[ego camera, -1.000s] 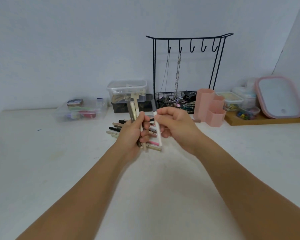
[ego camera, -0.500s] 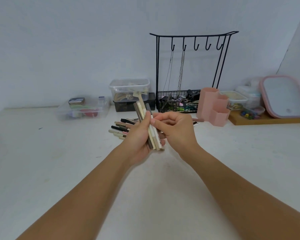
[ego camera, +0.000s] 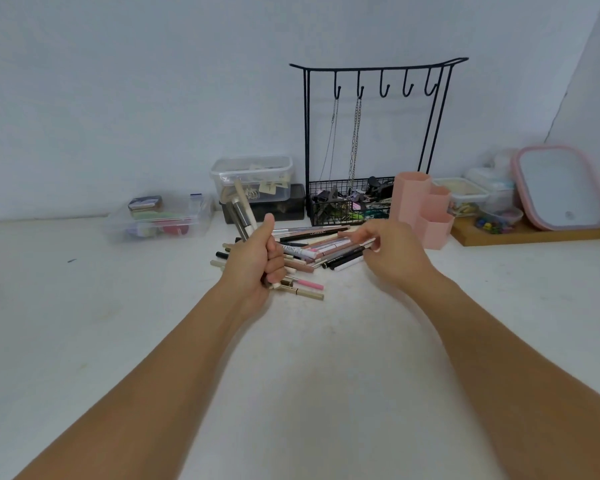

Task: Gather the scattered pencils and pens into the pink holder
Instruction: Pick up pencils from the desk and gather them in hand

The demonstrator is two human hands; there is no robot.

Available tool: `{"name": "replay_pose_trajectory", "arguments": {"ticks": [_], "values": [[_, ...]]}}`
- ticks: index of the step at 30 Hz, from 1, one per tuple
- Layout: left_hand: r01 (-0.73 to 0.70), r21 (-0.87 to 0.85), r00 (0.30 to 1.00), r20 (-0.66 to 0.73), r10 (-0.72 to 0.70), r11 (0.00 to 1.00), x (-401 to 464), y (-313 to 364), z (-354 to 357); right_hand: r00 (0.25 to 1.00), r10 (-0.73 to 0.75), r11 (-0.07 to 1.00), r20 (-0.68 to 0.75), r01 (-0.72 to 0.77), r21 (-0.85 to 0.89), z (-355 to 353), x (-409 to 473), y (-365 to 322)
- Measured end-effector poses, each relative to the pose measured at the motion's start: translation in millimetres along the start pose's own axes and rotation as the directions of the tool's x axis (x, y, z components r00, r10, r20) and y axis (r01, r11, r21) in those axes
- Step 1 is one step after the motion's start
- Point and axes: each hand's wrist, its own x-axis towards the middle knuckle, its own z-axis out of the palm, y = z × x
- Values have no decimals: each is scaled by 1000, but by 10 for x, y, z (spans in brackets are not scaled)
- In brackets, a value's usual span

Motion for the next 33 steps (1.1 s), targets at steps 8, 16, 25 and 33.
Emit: {"name": "replay_pose_trajectory", "arguments": {"ticks": [8, 16, 25, 33], "values": [[-22, 26, 985, 174, 17, 999, -53, 5, 37, 983, -96, 993, 154, 105, -51, 106, -6, 140], [27, 117, 988, 150, -44, 993, -88, 31, 41, 989, -31, 997, 142, 41, -65, 10, 30, 249], [78, 125, 973, 205, -102, 989, -106, 12, 62, 970, -67, 990, 234, 94, -104, -25, 45, 251], [91, 126, 953, 275, -123, 988, -171, 10, 90, 992, -80, 955, 102, 47, 293, -215, 2, -252]]}}
